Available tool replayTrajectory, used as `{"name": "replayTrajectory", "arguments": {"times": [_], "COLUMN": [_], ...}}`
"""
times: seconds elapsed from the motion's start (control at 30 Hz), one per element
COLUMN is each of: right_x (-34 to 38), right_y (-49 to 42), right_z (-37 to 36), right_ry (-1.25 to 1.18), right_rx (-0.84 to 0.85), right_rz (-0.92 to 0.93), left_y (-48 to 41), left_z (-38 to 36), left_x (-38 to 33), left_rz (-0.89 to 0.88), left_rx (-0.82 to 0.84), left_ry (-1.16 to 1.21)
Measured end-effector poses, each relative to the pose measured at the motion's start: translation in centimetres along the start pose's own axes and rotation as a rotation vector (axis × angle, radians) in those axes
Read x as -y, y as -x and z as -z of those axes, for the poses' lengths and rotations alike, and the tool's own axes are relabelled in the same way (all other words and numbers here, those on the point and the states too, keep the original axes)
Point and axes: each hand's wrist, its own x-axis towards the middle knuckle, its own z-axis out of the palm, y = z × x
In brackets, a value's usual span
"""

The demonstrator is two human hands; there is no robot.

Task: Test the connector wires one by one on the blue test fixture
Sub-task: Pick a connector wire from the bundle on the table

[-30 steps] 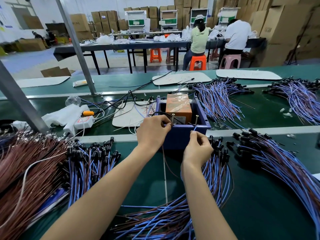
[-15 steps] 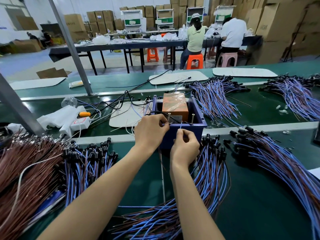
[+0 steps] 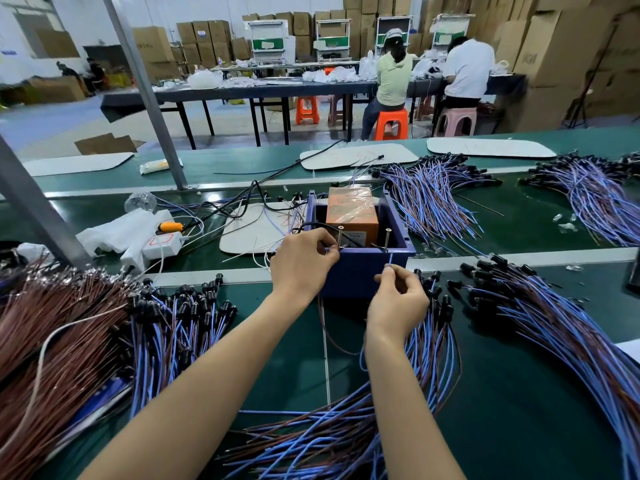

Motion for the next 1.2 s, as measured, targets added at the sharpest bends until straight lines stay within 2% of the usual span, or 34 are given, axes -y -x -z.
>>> {"name": "replayTrajectory", "arguments": {"times": [0.3, 0.47, 0.6, 0.73, 1.07, 1.2], "right_x": [-0.2, 0.7, 1.4, 1.8, 1.8, 1.9], "right_y": [0.6, 0.9, 1.0, 0.9, 0.7, 0.2], "right_z": [0.0, 0.0, -0.2, -0.3, -0.8, -1.2], "right_ry": [-0.025, -0.129, -0.204, -0.273, -0.339, -0.330], "right_rx": [0.030, 0.195, 0.307, 0.352, 0.335, 0.364], "right_rz": [-0.015, -0.100, -0.149, -0.173, -0.246, -0.240], "left_y": [0.4, 1.3, 1.8, 2.0, 2.0, 1.7], "left_z": [-0.3, 0.0, 0.4, 0.7, 0.5, 0.1], "left_x": [0.4, 0.3, -0.1, -0.3, 0.0, 0.2], "left_rz": [-0.001, -0.138, -0.217, -0.248, -0.218, -0.144], "left_rx": [-0.020, 0.024, 0.035, 0.075, 0.066, 0.028], "left_ry": [0.086, 0.282, 0.325, 0.341, 0.329, 0.304]}}
